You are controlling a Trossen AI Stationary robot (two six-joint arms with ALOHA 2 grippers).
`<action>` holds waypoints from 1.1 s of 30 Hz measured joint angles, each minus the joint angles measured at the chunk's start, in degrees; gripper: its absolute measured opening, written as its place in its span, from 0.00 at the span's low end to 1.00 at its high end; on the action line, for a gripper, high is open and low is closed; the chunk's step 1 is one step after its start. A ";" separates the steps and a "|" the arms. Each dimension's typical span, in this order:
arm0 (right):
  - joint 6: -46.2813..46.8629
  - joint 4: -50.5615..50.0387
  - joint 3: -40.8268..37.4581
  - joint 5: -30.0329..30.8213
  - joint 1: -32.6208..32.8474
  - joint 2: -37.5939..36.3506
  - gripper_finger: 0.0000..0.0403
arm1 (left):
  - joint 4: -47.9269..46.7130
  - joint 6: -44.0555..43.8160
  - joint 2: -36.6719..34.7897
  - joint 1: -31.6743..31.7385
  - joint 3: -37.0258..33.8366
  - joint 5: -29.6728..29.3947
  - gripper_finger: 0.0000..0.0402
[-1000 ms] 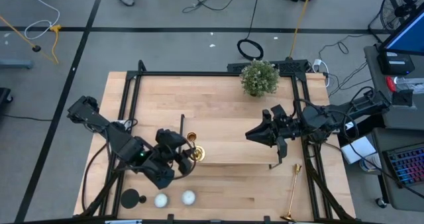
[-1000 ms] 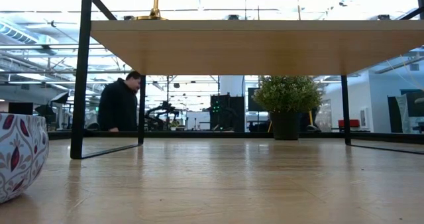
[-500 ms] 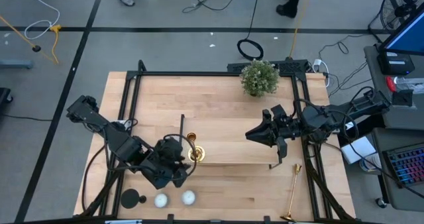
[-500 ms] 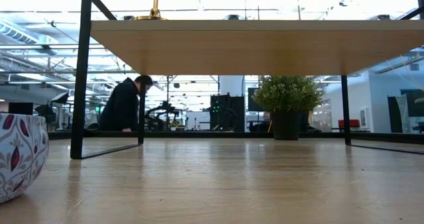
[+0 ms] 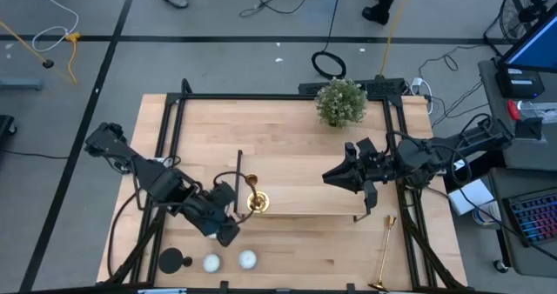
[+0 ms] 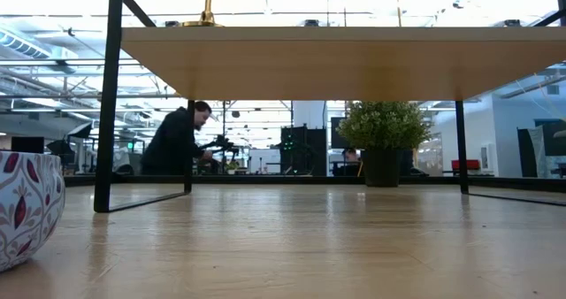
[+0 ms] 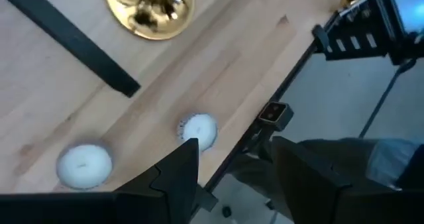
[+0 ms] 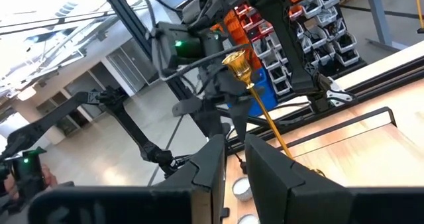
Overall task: Pick & Place candle stick holders
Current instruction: Put the pink scented candle on the shelf
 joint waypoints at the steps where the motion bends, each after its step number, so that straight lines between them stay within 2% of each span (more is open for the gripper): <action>1: -0.17 -0.02 0.00 0.00 0.00 0.02 0.15 | -1.03 -0.37 -0.35 0.23 0.03 -0.01 0.49; 10: -1.29 0.55 0.00 3.27 0.04 0.02 0.15 | -20.47 -0.58 -4.16 0.27 0.01 -0.69 0.49; 15: -2.04 2.49 0.02 4.78 -0.16 0.02 0.15 | -31.77 -1.45 -6.90 0.27 0.01 -2.98 0.49; 20: -0.80 2.56 0.02 9.25 -0.24 0.00 0.15 | -31.46 -0.27 -9.77 0.49 -0.77 -6.11 0.49; 23: -0.21 2.60 0.02 9.42 -0.23 0.00 0.15 | -31.50 2.19 -10.42 0.49 -0.80 -8.05 0.49; 30: 1.07 2.58 0.02 11.64 -0.20 0.02 0.15 | -31.51 11.78 -10.33 -1.07 -0.80 -12.92 0.49; 33: 2.38 2.60 0.02 12.14 0.06 0.02 0.15 | -31.53 16.08 -10.28 -2.92 -0.80 -13.00 0.49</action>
